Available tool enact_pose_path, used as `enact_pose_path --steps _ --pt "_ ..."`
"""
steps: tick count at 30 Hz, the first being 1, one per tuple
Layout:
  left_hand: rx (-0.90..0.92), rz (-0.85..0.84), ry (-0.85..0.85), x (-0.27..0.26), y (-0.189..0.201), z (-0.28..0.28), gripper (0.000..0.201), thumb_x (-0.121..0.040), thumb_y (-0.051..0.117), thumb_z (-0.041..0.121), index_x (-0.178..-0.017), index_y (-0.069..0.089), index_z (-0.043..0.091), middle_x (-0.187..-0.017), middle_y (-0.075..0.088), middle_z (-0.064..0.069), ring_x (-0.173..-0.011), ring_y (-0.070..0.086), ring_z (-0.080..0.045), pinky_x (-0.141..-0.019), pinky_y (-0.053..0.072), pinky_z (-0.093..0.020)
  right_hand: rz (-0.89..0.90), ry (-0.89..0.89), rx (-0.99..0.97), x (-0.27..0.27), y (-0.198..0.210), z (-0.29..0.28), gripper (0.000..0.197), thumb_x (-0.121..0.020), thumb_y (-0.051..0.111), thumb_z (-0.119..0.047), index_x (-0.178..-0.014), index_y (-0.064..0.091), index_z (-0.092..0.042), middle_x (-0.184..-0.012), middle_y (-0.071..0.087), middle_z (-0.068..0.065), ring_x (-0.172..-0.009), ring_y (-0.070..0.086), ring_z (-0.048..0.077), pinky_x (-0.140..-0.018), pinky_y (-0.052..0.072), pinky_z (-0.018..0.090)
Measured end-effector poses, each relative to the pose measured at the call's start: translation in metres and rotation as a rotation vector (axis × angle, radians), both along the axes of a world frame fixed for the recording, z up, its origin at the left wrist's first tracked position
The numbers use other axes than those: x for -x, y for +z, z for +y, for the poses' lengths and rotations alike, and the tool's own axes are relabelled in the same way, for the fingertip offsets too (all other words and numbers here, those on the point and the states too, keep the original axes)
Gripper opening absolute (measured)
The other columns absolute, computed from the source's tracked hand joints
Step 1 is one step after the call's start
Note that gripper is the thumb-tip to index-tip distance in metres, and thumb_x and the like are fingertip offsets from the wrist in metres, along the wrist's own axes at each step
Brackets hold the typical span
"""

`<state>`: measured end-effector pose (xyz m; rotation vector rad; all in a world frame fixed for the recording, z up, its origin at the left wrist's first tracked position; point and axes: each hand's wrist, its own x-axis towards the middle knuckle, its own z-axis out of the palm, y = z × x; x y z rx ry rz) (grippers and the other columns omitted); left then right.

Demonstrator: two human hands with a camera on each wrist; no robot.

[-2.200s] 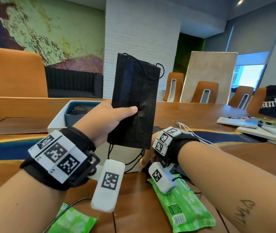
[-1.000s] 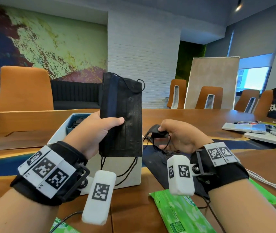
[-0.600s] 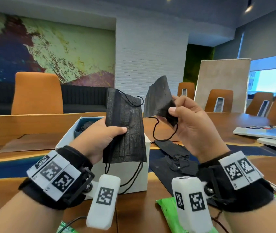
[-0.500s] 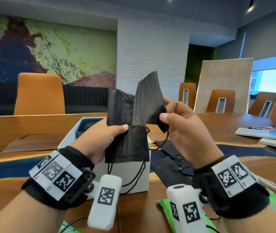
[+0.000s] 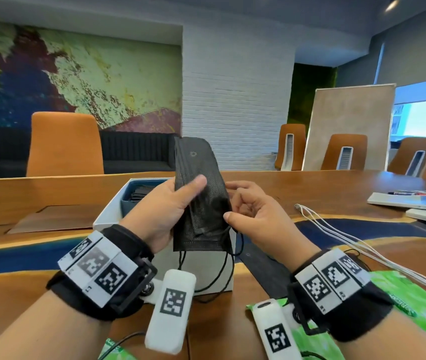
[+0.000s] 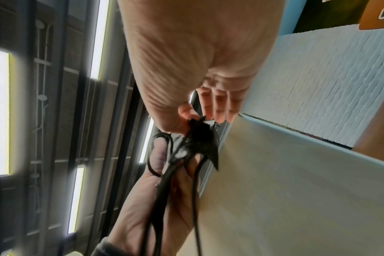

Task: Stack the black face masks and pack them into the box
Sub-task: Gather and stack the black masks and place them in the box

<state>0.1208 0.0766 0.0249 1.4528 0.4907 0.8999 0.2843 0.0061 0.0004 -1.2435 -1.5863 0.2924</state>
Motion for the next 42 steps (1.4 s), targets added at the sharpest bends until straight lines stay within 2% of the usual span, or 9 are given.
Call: enact_pose_path --steps 4,9,14,18,21,26,31,36,42 --pt "-0.069 0.050 0.064 0.004 0.000 0.001 0.023 -0.095 0.054 0.018 -0.117 0.059 0.019 -0.108 0.071 -0.008 -0.103 0.067 -0.025 -0.090 0.053 -0.045 0.122 -0.009 0.029 0.000 -0.001 0.002 0.015 -0.083 0.070 -0.029 -0.085 0.056 -0.021 -0.120 0.058 -0.004 -0.110 0.058 0.010 -0.093 0.049 0.032" --pt "-0.160 0.043 0.015 0.004 0.000 -0.007 0.019 -0.095 0.054 0.016 -0.109 0.062 0.025 -0.106 0.072 -0.001 -0.106 0.066 -0.021 -0.091 0.051 -0.040 0.391 0.021 -0.001 -0.007 0.009 -0.002 0.054 -0.072 0.069 -0.047 -0.118 0.051 -0.023 -0.114 0.066 0.000 -0.106 0.064 0.011 -0.092 0.051 0.031" --pt "-0.153 0.012 -0.009 -0.006 -0.003 -0.015 0.018 -0.097 0.047 0.031 -0.108 0.062 0.030 -0.108 0.072 0.002 -0.103 0.067 -0.016 -0.090 0.052 -0.038 0.339 -0.053 -0.051 -0.007 0.016 -0.010 0.015 -0.091 0.060 -0.024 -0.096 0.068 -0.012 -0.091 0.074 0.005 -0.086 0.070 0.013 -0.073 0.057 0.025" --pt "-0.110 0.007 0.074 -0.011 -0.008 -0.012 0.036 -0.092 0.044 0.055 -0.106 0.065 0.029 -0.112 0.069 0.002 -0.108 0.062 -0.015 -0.097 0.047 -0.040 0.207 -0.173 -0.081 -0.009 0.017 -0.010 0.028 -0.095 0.054 -0.029 -0.089 0.071 -0.008 -0.088 0.068 0.021 -0.085 0.065 0.031 -0.072 0.055 0.042" --pt "-0.045 -0.024 0.070 -0.011 -0.009 -0.011 0.036 -0.096 0.038 0.052 -0.105 0.065 0.030 -0.108 0.071 0.004 -0.107 0.063 -0.015 -0.094 0.048 -0.039 0.217 -0.207 -0.095 -0.012 0.017 -0.010 0.040 -0.096 0.053 -0.032 -0.091 0.067 0.005 -0.092 0.061 0.032 -0.091 0.059 0.041 -0.078 0.052 0.052" --pt "-0.199 -0.071 0.129 -0.010 -0.005 -0.015 0.027 -0.099 0.032 0.042 -0.095 0.055 0.030 -0.097 0.064 0.009 -0.090 0.063 -0.008 -0.083 0.050 -0.031 0.483 -0.009 -0.068 -0.015 0.025 -0.015 0.019 -0.096 0.051 -0.022 -0.096 0.069 -0.016 -0.091 0.075 0.003 -0.090 0.071 0.015 -0.070 0.057 0.030" --pt "-0.144 -0.110 0.098 -0.012 -0.006 -0.016 0.029 -0.099 0.031 0.042 -0.096 0.056 0.029 -0.096 0.064 0.009 -0.087 0.065 -0.007 -0.074 0.051 -0.024 0.527 0.107 -0.062 -0.009 0.028 -0.018 0.012 -0.094 0.052 -0.015 -0.094 0.064 -0.014 -0.087 0.074 0.003 -0.085 0.072 0.016 -0.068 0.058 0.030" --pt "0.040 -0.090 0.049 -0.011 -0.005 -0.019 0.030 -0.098 0.031 0.051 -0.098 0.058 0.040 -0.111 0.064 0.010 -0.110 0.055 -0.013 -0.086 0.050 -0.039 0.611 0.191 -0.045 -0.003 0.027 -0.017 0.010 -0.091 0.054 -0.012 -0.095 0.064 -0.012 -0.087 0.074 0.008 -0.084 0.071 0.020 -0.068 0.059 0.033" --pt "0.153 -0.136 -0.019 -0.015 -0.008 -0.019 0.047 -0.093 0.035 0.058 -0.108 0.064 0.025 -0.100 0.074 0.004 -0.095 0.068 -0.013 -0.080 0.053 -0.036 0.574 0.131 -0.050 -0.004 0.017 -0.009 0.007 -0.093 0.053 -0.009 -0.098 0.059 -0.010 -0.081 0.074 0.007 -0.078 0.071 0.016 -0.064 0.057 0.027"
